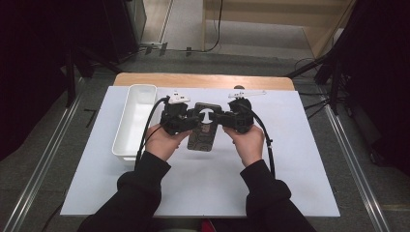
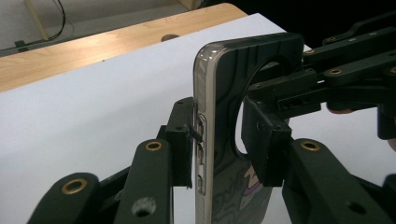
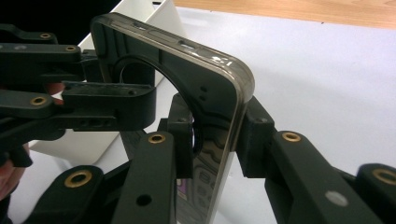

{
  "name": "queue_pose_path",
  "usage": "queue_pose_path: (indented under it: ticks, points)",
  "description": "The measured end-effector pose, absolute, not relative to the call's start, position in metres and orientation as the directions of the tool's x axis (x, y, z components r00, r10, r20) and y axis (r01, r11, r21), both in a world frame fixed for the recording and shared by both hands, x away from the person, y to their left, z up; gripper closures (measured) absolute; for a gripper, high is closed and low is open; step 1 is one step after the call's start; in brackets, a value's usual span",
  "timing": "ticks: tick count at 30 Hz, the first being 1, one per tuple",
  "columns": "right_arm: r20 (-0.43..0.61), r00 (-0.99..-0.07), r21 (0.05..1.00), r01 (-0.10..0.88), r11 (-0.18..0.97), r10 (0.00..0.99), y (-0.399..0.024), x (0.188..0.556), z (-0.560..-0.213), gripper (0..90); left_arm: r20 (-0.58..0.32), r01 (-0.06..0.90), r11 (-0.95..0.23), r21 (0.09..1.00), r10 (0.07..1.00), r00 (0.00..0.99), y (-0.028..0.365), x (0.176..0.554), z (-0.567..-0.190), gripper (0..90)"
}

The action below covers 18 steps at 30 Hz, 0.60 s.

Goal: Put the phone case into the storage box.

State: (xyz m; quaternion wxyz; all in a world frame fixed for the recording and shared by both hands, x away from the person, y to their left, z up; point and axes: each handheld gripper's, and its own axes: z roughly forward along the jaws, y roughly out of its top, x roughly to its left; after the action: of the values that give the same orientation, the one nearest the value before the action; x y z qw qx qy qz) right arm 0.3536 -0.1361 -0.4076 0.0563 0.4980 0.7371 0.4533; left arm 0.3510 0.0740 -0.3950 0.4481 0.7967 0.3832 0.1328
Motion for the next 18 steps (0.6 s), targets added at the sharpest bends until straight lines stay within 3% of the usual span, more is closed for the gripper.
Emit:
queue_pose_path:
  ticks: [10,18]
  points:
    - [0.357,-0.494,0.728,0.679,0.096,0.792,-0.1319,0.3521,-0.4080,69.3,-0.095,0.470,-0.318,0.824,0.740,0.666,0.0749,0.3512,-0.3969,69.5]
    - [0.361,-0.493,0.728,0.680,0.092,0.791,-0.1320,0.3520,-0.4094,69.2,-0.132,0.488,-0.300,0.820,0.729,0.671,0.0774,0.3536,-0.3978,71.2]
